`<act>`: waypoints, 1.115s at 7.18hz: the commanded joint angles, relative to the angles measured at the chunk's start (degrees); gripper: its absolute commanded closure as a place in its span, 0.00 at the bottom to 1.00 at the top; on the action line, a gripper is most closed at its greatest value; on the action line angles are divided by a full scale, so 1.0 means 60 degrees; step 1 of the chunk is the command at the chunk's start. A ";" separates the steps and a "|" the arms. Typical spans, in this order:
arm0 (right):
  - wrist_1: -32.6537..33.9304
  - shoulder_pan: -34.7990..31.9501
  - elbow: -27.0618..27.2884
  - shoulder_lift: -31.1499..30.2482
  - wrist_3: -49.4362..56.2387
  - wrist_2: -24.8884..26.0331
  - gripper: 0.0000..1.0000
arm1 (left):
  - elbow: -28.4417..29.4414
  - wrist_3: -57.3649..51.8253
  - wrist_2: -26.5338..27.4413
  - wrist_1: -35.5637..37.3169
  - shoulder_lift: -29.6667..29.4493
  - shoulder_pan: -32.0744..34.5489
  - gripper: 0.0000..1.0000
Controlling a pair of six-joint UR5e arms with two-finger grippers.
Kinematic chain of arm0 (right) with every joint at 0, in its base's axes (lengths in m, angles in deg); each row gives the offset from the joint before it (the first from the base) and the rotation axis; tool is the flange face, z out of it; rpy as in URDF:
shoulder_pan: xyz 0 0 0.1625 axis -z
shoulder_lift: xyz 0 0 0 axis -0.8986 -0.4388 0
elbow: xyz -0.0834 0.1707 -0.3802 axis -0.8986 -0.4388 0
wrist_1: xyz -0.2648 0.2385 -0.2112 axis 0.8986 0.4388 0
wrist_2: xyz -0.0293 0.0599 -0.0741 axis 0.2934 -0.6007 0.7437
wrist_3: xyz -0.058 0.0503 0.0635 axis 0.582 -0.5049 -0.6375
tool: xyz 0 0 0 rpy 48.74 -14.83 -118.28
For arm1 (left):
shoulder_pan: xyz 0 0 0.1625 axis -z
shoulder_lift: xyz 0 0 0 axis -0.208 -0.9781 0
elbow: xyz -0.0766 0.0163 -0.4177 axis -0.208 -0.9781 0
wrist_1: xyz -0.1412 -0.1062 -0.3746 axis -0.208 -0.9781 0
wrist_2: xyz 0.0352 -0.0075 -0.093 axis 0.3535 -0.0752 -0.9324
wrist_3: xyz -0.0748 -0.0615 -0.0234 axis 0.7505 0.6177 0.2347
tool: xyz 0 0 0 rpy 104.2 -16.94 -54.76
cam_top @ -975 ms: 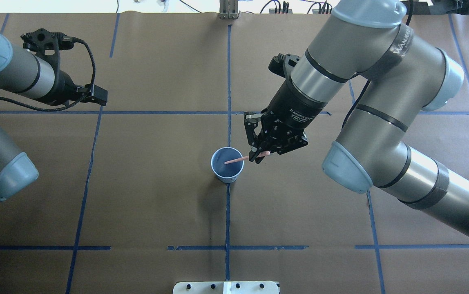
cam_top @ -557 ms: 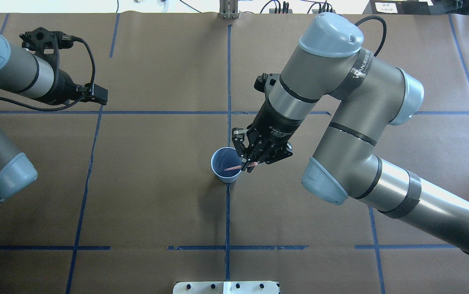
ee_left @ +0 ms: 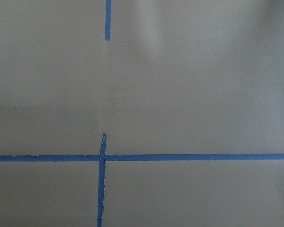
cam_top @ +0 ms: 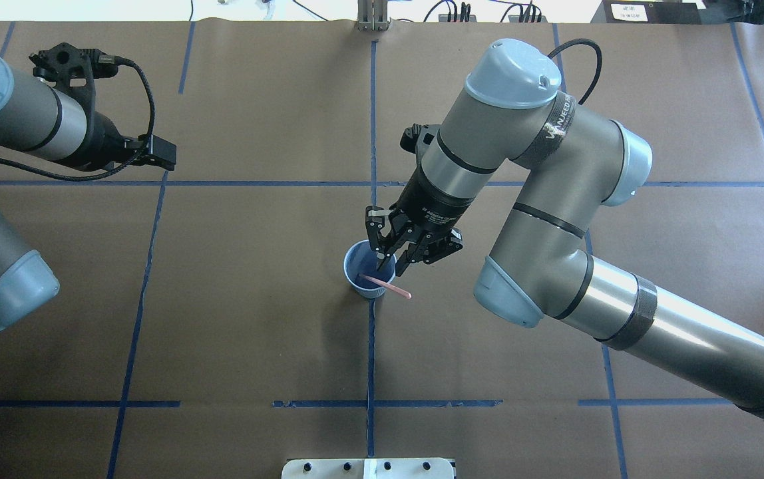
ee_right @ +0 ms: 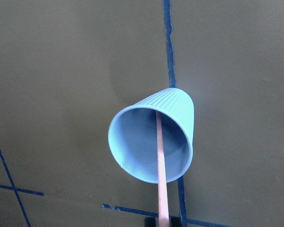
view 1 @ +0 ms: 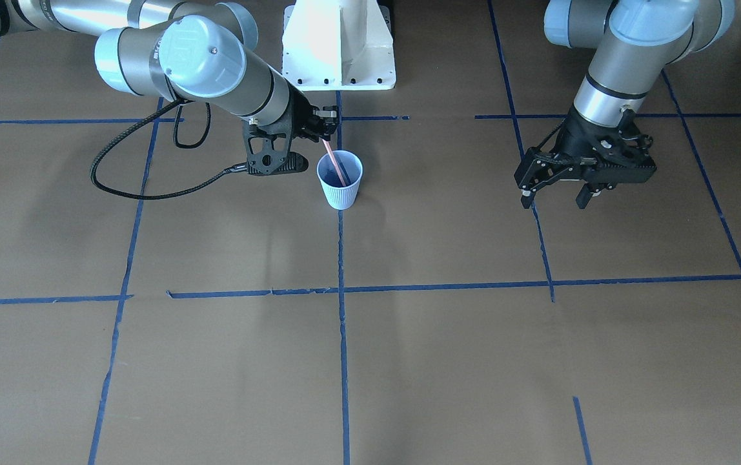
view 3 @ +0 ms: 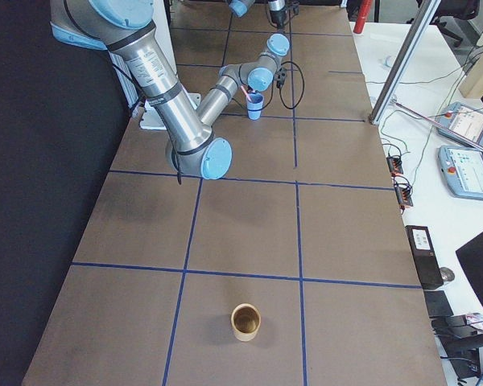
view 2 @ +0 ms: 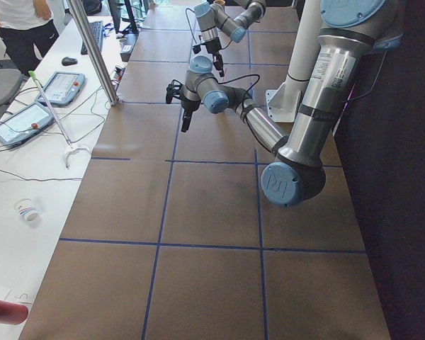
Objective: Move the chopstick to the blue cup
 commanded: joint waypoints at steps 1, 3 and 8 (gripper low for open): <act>0.0060 -0.0902 0.1450 -0.0773 -0.0038 -0.0057 0.00 | -0.0056 -0.0101 -0.0345 0.0058 0.0149 0.0013 0.00; 0.0090 -0.2557 0.2603 -0.2693 0.0107 0.0074 0.00 | -0.0085 -0.2008 -0.1151 0.0029 0.0982 0.0580 0.00; 0.0104 -0.6041 0.2578 -0.7685 0.8375 0.0719 0.00 | 0.1037 -0.9359 -0.3449 0.0874 0.2627 0.4517 0.00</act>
